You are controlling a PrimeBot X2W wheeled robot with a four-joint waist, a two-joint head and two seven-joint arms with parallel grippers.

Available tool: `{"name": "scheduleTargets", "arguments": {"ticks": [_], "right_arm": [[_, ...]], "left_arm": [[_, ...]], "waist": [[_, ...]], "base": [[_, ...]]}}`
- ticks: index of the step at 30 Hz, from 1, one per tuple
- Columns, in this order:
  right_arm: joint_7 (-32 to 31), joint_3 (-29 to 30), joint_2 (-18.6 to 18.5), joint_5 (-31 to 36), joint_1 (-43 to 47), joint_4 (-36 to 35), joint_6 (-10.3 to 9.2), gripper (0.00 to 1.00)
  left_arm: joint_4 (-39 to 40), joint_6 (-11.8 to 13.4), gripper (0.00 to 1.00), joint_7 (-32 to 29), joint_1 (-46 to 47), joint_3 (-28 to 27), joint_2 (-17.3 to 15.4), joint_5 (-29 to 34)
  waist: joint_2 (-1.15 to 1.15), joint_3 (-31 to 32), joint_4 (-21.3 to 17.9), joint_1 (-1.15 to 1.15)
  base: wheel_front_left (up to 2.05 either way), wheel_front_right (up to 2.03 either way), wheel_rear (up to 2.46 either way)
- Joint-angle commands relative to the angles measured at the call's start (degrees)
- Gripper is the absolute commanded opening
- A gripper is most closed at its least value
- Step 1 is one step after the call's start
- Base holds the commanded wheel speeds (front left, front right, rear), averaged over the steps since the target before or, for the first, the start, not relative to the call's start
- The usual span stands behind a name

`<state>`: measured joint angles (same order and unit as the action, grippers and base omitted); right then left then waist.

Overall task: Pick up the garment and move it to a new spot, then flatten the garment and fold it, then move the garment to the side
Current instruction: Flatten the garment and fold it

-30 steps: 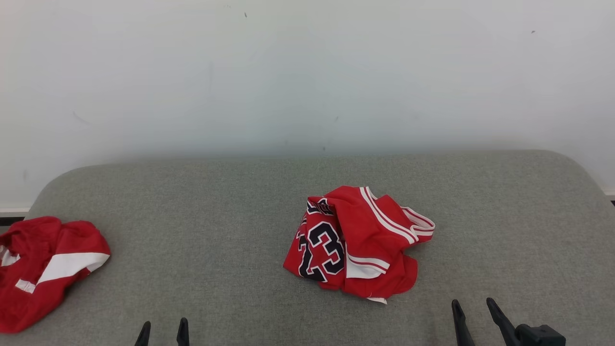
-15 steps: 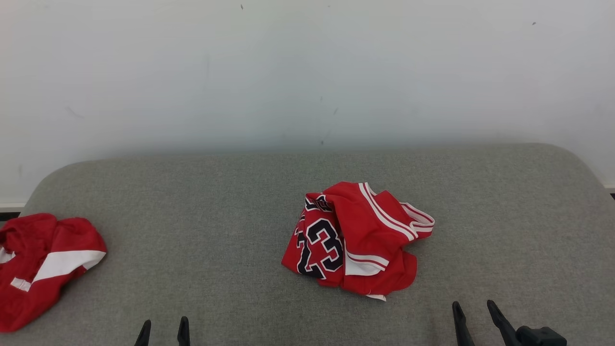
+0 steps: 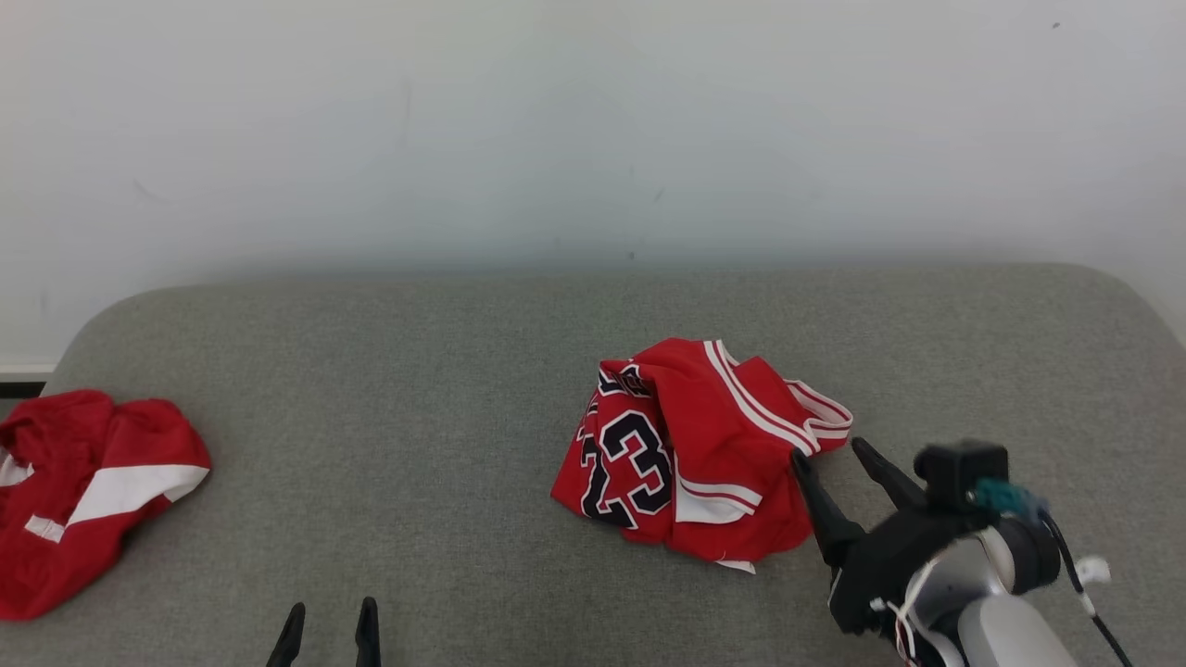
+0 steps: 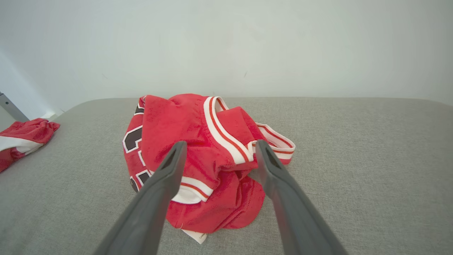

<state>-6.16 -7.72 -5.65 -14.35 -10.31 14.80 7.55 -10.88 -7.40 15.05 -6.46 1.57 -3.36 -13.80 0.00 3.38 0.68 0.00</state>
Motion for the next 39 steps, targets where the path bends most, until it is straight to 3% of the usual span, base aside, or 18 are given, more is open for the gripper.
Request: {"name": "scheduleTargets", "arguments": {"ticks": [1, 10, 22, 32, 33, 34, 35, 38, 39], "right_arm": [[-5.8, -1.2, -1.4, -2.1, -3.6, 1.7, -0.12, 1.0], [-28.4, -3.1, -5.6, -8.8, -16.7, 10.2, -0.12, 1.0], [-34.0, -7.8, -10.0, -10.7, -21.7, 15.8, -0.12, 1.0], [-35.1, -13.6, -12.6, -13.8, -19.1, 14.7, -0.12, 0.98], [-35.3, -14.0, -12.8, -14.2, -18.8, 14.6, -0.12, 0.82], [-35.6, -14.4, -13.0, -14.6, -18.5, 14.5, -0.12, 0.71], [-35.8, -14.7, -13.0, -15.0, -18.3, 14.3, -0.12, 0.45], [-35.7, -15.3, -13.2, -16.2, -17.8, 14.0, -0.12, 0.0], [-35.6, -15.6, -13.2, -16.4, -17.8, 13.9, -0.12, 0.0]], "left_arm": [[0.1, -0.1, 1.0, 0.2, 1.0, 0.3, 0.2, -0.2], [0.3, -0.1, 1.0, 0.2, 2.6, 2.7, 0.3, -0.3], [0.1, 0.0, 1.0, 0.2, 4.2, 4.4, 0.4, -1.2], [-0.1, 0.0, 1.0, 0.2, 3.1, 4.1, 0.4, -1.4], [-0.1, 0.0, 1.0, 0.2, 3.0, 4.0, 0.4, -1.4], [-0.2, 0.0, 1.0, 0.2, 2.9, 4.0, 0.4, -1.3], [-0.1, 0.0, 1.0, 0.2, 2.8, 3.9, 0.4, -1.3], [-0.1, 0.0, 1.0, 0.2, 2.3, 3.9, 0.4, -1.3], [-0.1, 0.0, 1.0, 0.2, 2.2, 3.9, 0.4, -1.3]], "waist": [[0.0, -0.8, 0.8, 0.0], [0.0, -3.1, 4.5, 0.0], [0.0, -5.3, 7.6, 0.0], [0.0, -3.8, 7.6, 0.0], [0.0, -3.6, 7.6, 0.0], [0.0, -3.3, 7.5, 0.0], [0.0, -3.1, 7.5, 0.0], [0.0, -2.7, 7.4, 0.0], [0.0, -2.6, 7.4, 0.0]], "base": [[0.0, 0.0, 0.0], [0.0, 0.0, 0.0], [0.0, 0.0, 0.0], [0.0, 0.0, 0.0], [0.0, 0.0, 0.0], [0.0, 0.0, 0.0], [0.0, 0.0, 0.0], [0.0, 0.0, 0.0], [0.0, 0.0, 0.0]]}}
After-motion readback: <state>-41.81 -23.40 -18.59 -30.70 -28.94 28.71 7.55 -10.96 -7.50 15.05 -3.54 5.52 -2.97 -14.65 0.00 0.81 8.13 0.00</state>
